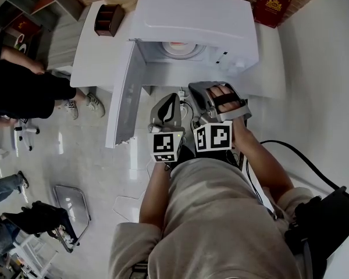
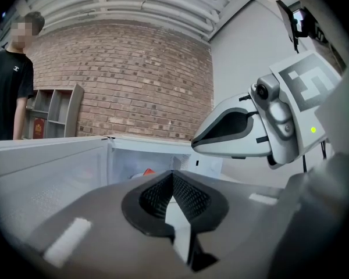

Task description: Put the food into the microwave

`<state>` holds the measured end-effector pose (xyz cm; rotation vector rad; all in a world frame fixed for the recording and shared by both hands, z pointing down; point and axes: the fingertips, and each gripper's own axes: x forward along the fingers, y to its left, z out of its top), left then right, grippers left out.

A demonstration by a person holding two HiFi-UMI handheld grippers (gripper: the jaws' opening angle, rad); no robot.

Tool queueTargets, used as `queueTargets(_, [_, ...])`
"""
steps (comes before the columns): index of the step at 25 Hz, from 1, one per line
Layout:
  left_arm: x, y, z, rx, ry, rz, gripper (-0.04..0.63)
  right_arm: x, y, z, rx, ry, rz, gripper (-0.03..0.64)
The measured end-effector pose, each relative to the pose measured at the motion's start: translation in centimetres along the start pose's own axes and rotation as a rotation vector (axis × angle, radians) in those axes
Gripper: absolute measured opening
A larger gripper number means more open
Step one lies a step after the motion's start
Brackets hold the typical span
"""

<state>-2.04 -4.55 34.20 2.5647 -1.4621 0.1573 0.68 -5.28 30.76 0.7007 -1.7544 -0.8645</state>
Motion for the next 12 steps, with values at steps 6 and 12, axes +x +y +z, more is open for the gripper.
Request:
queueTargets(6, [0.2,0.1,0.36,0.013,-0.008,-0.006,0.008,0.46,0.04,0.08,0.001,-0.004,0.006,0.011])
queueTargets(12, [0.21,0.19,0.58,0.01,-0.01,-0.003,0.008,0.58,-0.17,0.17,0.001,-0.005,0.005,0.011])
